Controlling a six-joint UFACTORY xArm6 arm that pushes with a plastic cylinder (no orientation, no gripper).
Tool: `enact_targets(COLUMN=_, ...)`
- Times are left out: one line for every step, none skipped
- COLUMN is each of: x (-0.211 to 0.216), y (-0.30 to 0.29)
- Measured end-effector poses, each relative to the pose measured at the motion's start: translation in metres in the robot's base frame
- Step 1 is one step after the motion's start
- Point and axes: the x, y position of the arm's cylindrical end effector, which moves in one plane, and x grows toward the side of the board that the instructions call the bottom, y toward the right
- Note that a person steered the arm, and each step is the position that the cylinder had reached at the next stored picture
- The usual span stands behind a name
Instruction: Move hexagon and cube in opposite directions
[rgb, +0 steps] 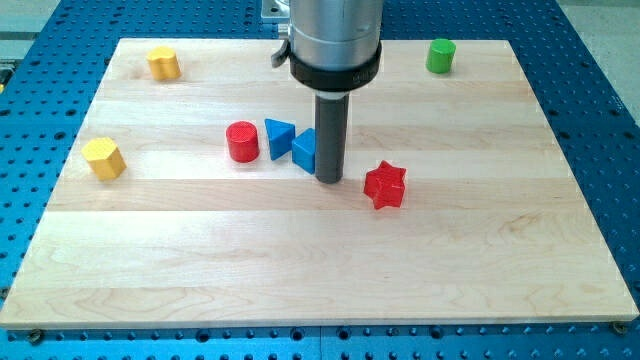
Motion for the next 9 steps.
enact_targets(x=0.004, y=-0.072)
enact_targets(x=-0.022, y=-0.097)
enact_targets(x=-0.022, y=-0.047)
enact_targets(x=-0.023, y=0.03)
enact_targets(x=-0.025, y=0.068)
enact_targets(x=-0.054, y=0.063)
enact_targets(x=-0.043, y=0.092)
enact_targets(x=-0.024, y=0.126)
enact_targets(x=0.013, y=0.155)
